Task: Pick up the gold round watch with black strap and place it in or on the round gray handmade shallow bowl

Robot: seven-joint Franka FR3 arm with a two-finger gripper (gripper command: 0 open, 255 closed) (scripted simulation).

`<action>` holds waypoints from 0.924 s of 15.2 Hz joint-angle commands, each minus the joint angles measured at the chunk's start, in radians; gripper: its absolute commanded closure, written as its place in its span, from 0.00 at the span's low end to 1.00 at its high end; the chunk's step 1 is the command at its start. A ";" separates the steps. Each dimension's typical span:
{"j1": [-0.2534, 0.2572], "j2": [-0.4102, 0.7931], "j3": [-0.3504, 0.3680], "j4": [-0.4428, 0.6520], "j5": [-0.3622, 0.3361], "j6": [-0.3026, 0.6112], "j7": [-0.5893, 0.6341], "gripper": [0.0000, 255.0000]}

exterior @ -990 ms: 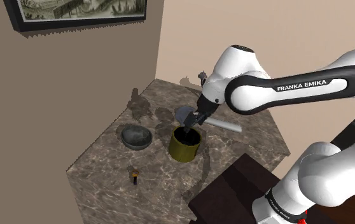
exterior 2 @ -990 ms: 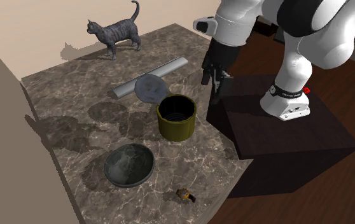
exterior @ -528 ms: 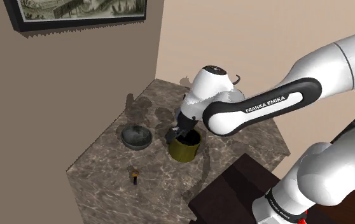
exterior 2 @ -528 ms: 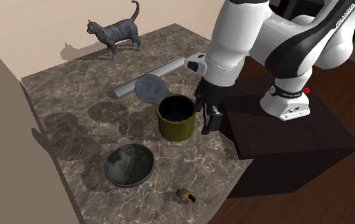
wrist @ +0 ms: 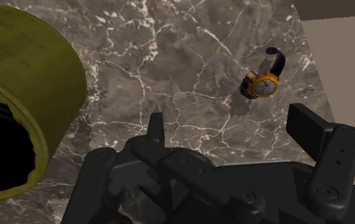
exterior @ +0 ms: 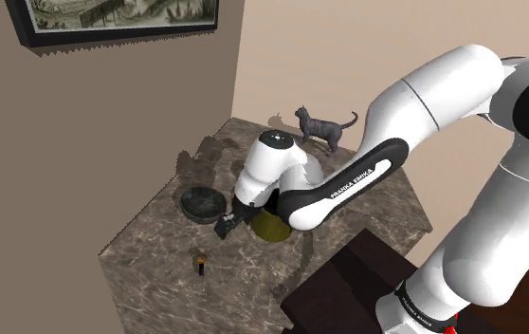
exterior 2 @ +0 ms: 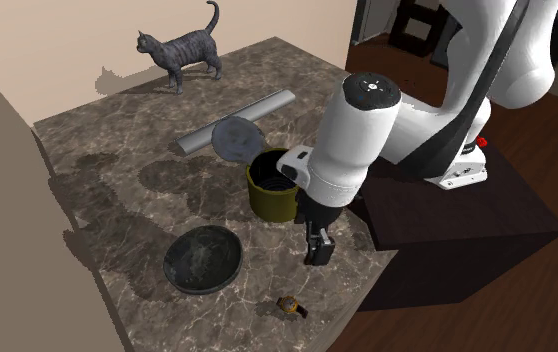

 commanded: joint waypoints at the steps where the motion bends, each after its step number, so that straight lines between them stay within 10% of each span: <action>1: 0.043 0.095 -0.032 0.057 -0.124 0.015 0.114 0.00; 8: 0.234 0.378 -0.173 0.288 -0.339 0.020 0.328 0.00; 14: 0.279 0.472 -0.224 0.348 -0.387 0.051 0.367 0.00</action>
